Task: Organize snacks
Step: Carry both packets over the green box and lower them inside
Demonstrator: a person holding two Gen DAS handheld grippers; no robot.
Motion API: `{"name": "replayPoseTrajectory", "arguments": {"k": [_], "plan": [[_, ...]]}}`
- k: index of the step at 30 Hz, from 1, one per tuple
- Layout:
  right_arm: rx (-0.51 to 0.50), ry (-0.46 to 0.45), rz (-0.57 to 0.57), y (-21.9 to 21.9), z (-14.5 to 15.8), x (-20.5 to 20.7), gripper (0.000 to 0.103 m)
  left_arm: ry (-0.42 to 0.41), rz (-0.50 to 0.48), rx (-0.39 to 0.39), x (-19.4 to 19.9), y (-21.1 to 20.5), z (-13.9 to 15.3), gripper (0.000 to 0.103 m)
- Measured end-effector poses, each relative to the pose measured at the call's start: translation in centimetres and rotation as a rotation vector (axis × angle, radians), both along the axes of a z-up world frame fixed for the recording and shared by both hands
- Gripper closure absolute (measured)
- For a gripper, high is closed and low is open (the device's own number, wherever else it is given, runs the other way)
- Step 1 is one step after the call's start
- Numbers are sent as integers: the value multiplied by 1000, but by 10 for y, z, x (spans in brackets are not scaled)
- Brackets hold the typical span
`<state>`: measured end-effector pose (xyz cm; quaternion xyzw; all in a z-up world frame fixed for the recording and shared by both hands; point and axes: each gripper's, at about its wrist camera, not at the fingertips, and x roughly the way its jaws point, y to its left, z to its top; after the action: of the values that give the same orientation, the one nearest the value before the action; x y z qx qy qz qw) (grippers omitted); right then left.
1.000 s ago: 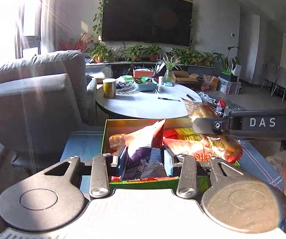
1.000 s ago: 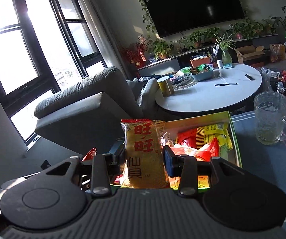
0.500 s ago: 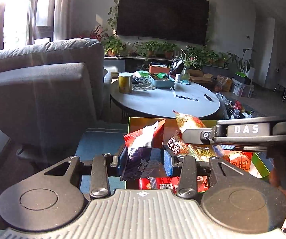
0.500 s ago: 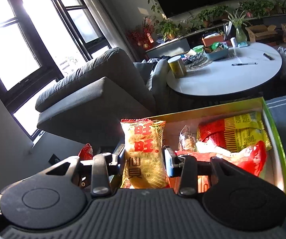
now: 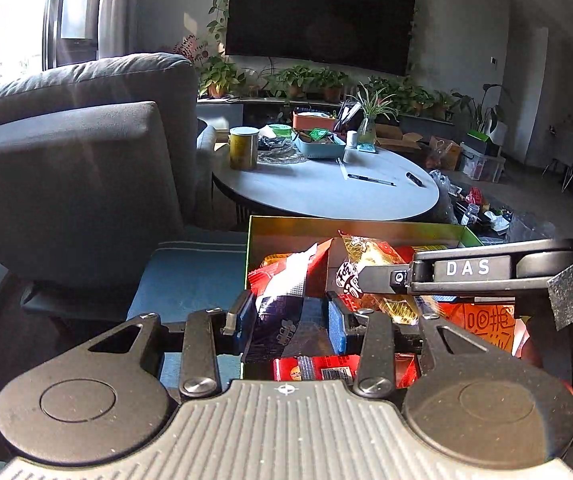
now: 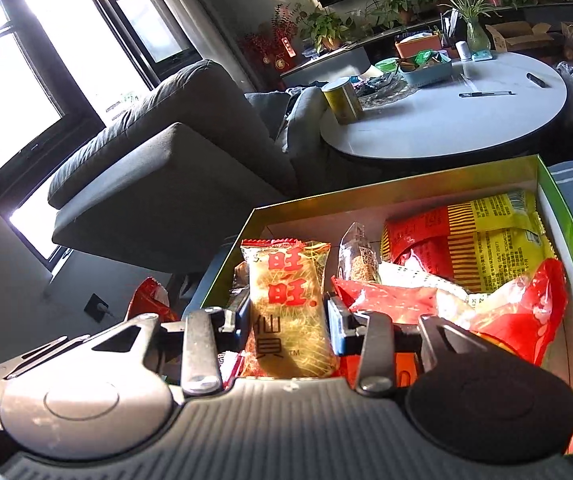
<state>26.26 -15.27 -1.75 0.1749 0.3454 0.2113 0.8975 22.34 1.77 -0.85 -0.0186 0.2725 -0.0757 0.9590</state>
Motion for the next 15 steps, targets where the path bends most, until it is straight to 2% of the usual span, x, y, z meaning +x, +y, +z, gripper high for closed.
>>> {"name": "replayPoseTrajectory", "arguments": {"k": [6, 11, 15], "plan": [[23, -8, -1, 0, -1, -4, 29, 6, 5, 4, 4, 2, -1, 68], [94, 10, 19, -2, -1, -3, 29, 4, 16, 4, 5, 5, 0, 68], [64, -2, 24, 3, 1, -3, 28, 3, 14, 7, 5, 5, 0, 68]]}}
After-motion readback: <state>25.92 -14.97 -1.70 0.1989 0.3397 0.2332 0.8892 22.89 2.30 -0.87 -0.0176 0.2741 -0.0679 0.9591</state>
